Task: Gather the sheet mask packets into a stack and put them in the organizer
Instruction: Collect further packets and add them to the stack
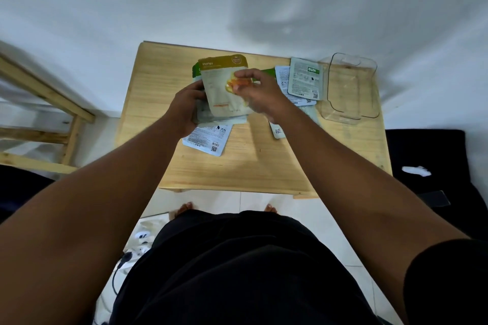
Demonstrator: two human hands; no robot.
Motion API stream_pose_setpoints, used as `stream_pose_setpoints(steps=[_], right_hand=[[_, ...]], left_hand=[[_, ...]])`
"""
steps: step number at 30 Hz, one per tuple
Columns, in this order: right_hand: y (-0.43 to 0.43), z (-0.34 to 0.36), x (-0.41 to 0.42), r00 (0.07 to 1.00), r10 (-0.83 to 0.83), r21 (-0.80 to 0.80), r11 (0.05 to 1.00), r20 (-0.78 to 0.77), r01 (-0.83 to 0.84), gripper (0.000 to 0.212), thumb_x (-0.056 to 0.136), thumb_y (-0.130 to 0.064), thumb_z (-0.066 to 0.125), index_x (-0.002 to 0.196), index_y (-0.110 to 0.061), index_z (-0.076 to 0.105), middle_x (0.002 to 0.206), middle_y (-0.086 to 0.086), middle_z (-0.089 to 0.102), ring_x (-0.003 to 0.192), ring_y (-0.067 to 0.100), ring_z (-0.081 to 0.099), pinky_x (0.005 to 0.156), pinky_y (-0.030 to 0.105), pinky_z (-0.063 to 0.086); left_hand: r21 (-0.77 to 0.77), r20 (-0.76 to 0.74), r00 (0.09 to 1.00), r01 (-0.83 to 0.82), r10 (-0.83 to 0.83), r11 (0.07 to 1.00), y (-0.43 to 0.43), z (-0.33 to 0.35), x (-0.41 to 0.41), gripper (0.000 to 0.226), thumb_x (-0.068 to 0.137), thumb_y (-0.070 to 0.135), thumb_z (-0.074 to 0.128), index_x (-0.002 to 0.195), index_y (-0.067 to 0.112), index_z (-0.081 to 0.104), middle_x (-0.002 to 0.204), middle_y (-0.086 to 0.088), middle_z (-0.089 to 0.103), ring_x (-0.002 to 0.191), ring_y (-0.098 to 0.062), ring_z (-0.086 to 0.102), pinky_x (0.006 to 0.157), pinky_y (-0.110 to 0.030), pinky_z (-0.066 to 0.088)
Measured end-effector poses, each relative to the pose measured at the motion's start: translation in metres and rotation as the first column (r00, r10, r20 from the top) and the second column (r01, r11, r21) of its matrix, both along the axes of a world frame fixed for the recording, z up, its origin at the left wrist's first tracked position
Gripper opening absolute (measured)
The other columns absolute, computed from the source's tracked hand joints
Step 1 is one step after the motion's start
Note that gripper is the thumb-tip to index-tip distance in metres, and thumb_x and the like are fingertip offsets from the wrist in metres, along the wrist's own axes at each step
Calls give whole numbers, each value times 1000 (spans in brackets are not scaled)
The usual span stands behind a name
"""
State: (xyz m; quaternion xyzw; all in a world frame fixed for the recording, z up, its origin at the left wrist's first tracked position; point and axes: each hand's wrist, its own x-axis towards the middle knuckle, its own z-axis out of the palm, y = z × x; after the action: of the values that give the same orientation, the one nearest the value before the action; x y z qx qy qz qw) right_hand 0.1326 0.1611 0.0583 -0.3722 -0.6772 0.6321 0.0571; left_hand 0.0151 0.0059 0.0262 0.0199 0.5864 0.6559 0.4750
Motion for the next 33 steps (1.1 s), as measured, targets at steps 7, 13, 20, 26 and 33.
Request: stream_pose_setpoints(steps=[7, 13, 20, 26, 33], right_hand=[[4, -29, 3, 992, -120, -19, 993, -48, 119, 39, 81, -5, 80, 119, -6, 67, 126, 6, 65, 106, 13, 62, 60, 10, 52], [24, -37, 7, 994, -91, 72, 993, -56, 95, 26, 76, -8, 86, 98, -8, 71, 114, 7, 71, 101, 15, 69, 77, 24, 60], [73, -42, 22, 977, -211, 127, 970, 34, 205, 27, 87, -38, 74, 101, -20, 60, 113, 4, 70, 103, 21, 70, 80, 42, 62], [120, -80, 40, 873, -127, 488, 862, 471, -138, 59, 83, -46, 69, 129, -13, 54, 138, 14, 50, 126, 34, 51, 103, 47, 47], [113, -86, 37, 867, -45, 583, 757, 497, -295, 44, 82, -47, 68, 114, -19, 59, 115, 7, 62, 112, 30, 56, 93, 45, 50]], left_hand=[[66, 85, 991, -105, 99, 992, 19, -1, 4, 52, 103, 11, 45, 141, 46, 51, 137, 0, 63, 112, -33, 69, 78, -51, 61], [-23, -3, 1000, -13, 13, 1000, 37, -5, 4, 31, 93, 6, 65, 122, 15, 71, 121, -8, 68, 107, -33, 67, 67, -39, 63], [-69, 36, 997, -62, 65, 996, 55, -7, 7, 34, 86, -3, 70, 108, 21, 77, 125, -6, 70, 109, -31, 68, 77, -38, 63], [-74, 83, 992, -92, 98, 993, 62, -17, 17, 41, 88, -4, 67, 121, 20, 72, 128, -2, 69, 107, -27, 68, 85, -43, 62], [-113, 81, 983, -153, 163, 982, 60, -24, 20, 38, 87, -6, 67, 107, 25, 76, 124, 0, 70, 107, -27, 69, 72, -39, 63]])
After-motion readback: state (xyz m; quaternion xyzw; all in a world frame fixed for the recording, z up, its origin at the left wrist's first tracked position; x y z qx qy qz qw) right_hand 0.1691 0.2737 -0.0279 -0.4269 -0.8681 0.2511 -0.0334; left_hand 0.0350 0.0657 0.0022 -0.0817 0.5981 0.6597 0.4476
